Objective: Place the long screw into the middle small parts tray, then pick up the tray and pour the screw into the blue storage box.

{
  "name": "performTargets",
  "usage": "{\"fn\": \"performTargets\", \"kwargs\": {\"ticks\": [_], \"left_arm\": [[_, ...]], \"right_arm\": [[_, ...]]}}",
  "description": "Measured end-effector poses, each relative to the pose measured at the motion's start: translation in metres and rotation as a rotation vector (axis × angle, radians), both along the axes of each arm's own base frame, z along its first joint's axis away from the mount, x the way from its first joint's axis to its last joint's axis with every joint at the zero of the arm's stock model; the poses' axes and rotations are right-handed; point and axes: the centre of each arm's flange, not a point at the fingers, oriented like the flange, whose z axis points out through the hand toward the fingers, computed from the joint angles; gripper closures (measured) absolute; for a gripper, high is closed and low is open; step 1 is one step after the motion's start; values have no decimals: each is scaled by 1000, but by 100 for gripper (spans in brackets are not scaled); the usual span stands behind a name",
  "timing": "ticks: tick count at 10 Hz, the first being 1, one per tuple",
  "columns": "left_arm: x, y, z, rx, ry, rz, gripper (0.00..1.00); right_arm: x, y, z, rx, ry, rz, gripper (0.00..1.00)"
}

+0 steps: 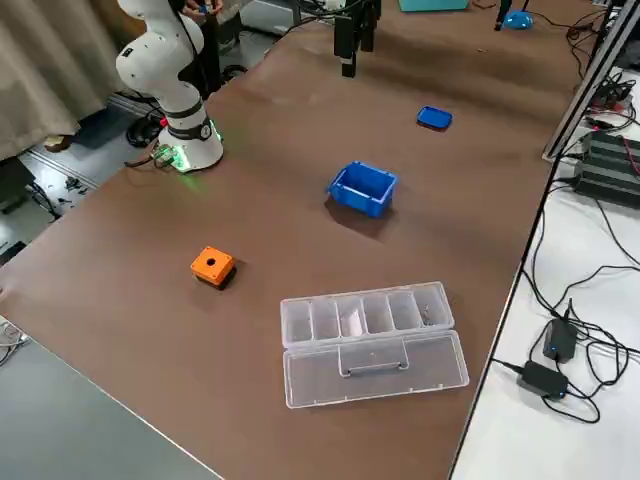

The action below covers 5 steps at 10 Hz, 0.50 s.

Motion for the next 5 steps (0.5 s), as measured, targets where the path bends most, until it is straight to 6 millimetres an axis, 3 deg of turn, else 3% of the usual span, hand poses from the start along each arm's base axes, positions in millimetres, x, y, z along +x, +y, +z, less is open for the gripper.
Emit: {"fn": "performTargets", "kwargs": {"ticks": [5], "left_arm": [[-5,-6,-38,0,47,-2,11]], "right_arm": [[0,-6,0,13,-2,-69,0]]}}
